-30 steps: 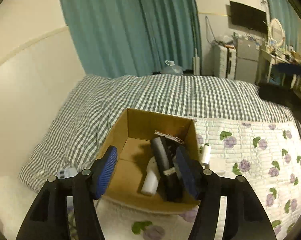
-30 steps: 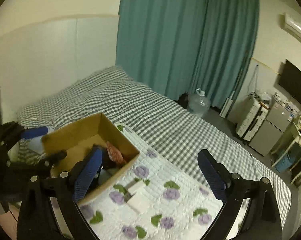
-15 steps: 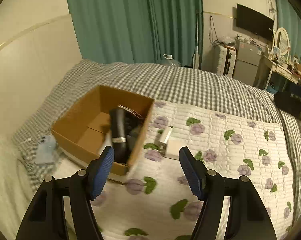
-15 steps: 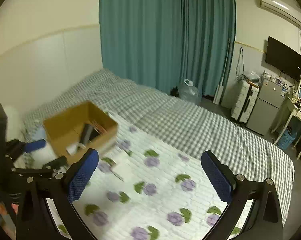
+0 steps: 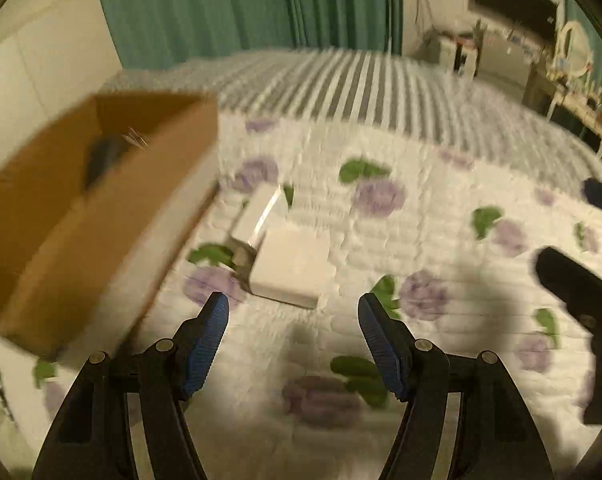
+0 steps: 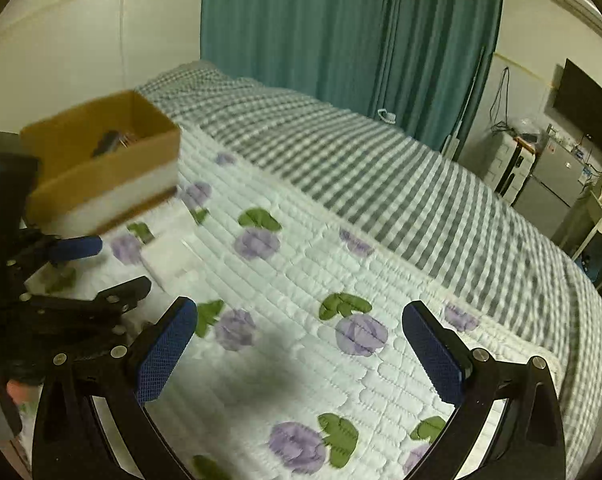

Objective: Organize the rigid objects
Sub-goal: 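Grasp the white square block with the left tool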

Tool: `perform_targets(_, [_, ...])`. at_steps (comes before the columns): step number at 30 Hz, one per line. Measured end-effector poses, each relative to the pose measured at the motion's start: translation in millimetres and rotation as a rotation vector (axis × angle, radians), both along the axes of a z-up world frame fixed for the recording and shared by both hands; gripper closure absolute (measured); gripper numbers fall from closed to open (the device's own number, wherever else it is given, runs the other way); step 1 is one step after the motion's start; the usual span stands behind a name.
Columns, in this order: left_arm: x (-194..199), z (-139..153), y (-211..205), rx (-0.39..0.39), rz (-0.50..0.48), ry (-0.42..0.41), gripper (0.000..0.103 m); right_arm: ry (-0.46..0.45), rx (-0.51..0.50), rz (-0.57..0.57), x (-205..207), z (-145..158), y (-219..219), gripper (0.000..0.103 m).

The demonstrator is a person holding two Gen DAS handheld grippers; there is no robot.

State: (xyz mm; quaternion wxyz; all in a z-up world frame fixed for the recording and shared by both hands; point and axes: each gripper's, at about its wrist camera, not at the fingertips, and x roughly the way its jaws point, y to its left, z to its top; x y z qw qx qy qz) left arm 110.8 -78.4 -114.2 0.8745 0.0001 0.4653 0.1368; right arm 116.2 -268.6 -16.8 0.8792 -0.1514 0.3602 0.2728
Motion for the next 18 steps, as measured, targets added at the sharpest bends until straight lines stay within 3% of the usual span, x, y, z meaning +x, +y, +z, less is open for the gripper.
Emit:
perform_targets(8, [41.6,-41.4,12.4,0.018,0.061,0.134,0.033,0.044,0.063,-0.009,24.3,-31.6,-11.5,0.000])
perform_targets(13, [53.2,-41.5,5.2,0.060,0.022,0.165,0.043,0.058,0.099,0.003,24.5,-36.6,-13.3,0.000])
perform_targets(18, [35.5,-32.4,-3.2,0.050,0.017,0.153,0.044,0.057,0.087,0.017,19.6,-34.4,-11.7,0.000])
